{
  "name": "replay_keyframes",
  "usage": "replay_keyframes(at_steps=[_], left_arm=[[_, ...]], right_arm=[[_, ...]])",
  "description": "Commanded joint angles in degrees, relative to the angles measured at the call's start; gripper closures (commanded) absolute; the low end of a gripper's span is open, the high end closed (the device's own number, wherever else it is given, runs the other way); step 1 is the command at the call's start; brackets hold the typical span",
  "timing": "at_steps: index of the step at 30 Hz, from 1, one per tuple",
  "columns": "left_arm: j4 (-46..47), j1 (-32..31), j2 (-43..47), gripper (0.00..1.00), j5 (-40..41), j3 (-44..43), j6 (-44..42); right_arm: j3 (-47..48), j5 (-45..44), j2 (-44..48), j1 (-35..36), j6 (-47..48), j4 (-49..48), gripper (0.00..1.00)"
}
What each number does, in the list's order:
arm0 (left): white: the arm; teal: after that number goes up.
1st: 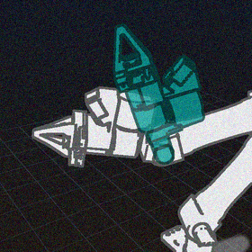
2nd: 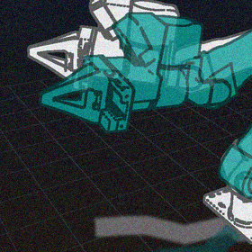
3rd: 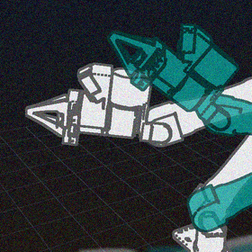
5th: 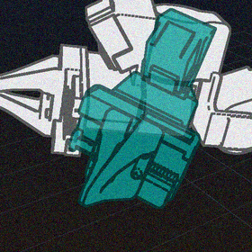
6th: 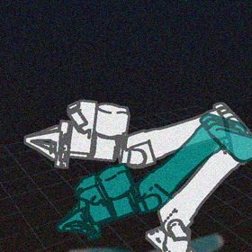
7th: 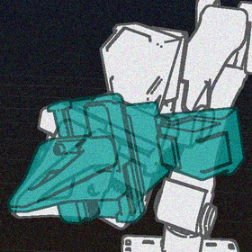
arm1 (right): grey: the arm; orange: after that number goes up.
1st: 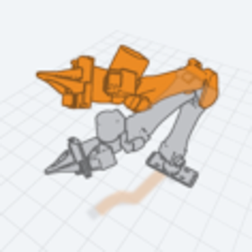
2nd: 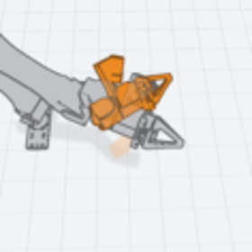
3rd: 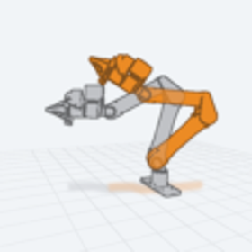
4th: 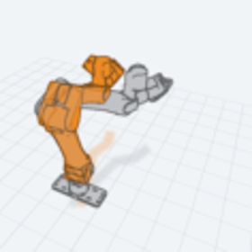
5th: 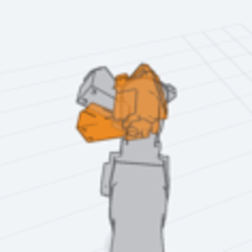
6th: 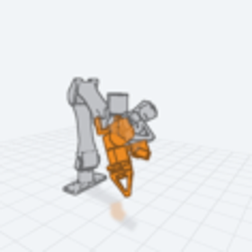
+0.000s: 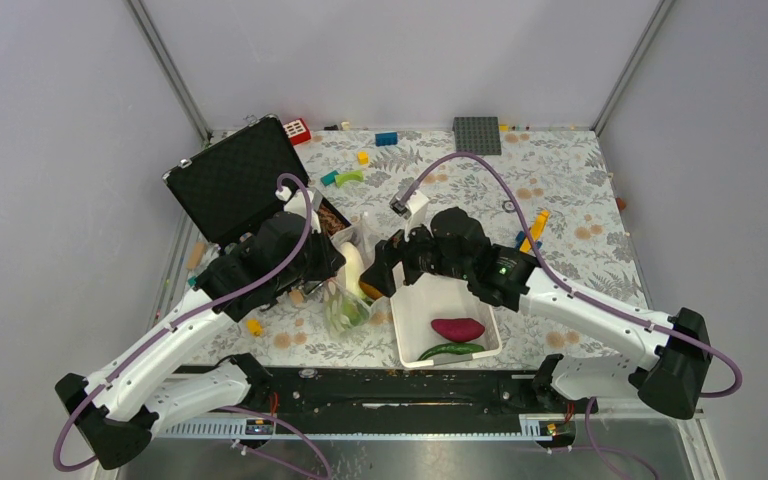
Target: Place the food in the zip-top bag and seal the zipper
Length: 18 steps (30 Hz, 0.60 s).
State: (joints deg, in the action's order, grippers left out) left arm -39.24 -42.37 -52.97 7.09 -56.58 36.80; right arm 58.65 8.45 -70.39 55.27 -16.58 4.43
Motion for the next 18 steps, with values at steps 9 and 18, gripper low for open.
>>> replay_keyframes(at_steps=[9, 18], left_arm=[[3.2, 0.2, 0.3, 1.00, -0.2, -0.4, -1.3], [3.4, 0.2, 0.4, 1.00, -0.5, -0.4, -1.6]], right_arm=[[-1.7, 4.9, 4.9, 0.5, 4.2, -3.2, 0.00], [-3.2, -4.6, 12.5, -0.3, 4.1, 7.2, 0.00]])
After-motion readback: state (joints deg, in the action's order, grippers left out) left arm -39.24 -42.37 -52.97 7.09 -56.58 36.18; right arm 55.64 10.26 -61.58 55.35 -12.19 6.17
